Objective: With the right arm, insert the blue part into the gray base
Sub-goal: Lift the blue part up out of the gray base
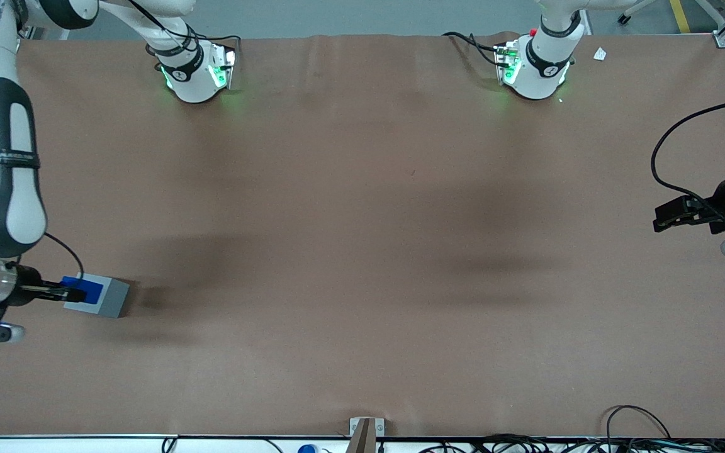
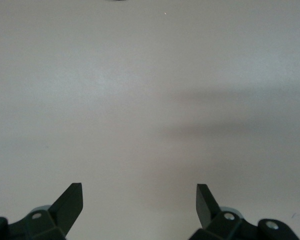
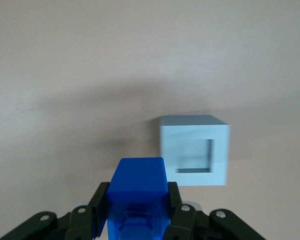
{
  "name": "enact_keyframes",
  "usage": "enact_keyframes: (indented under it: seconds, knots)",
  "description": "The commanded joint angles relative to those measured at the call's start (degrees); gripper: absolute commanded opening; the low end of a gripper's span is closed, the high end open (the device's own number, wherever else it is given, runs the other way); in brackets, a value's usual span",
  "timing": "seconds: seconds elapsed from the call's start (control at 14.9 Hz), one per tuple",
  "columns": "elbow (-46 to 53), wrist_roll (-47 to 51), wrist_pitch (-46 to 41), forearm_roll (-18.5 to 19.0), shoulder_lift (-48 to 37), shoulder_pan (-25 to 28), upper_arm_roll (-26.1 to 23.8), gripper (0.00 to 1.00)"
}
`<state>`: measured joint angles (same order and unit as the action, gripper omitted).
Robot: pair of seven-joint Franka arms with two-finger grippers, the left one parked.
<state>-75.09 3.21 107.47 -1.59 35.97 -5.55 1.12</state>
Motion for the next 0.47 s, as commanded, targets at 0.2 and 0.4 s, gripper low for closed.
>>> enact_keyframes:
  seconds: [0.2,0.4]
  knots:
    - [-0.8,1.2,4.1,-1.2,2.3,5.4,-0.1,0.01]
    - [-0.9,1.4,6.2,-1.2,5.0,7.4,-0.1,0.01]
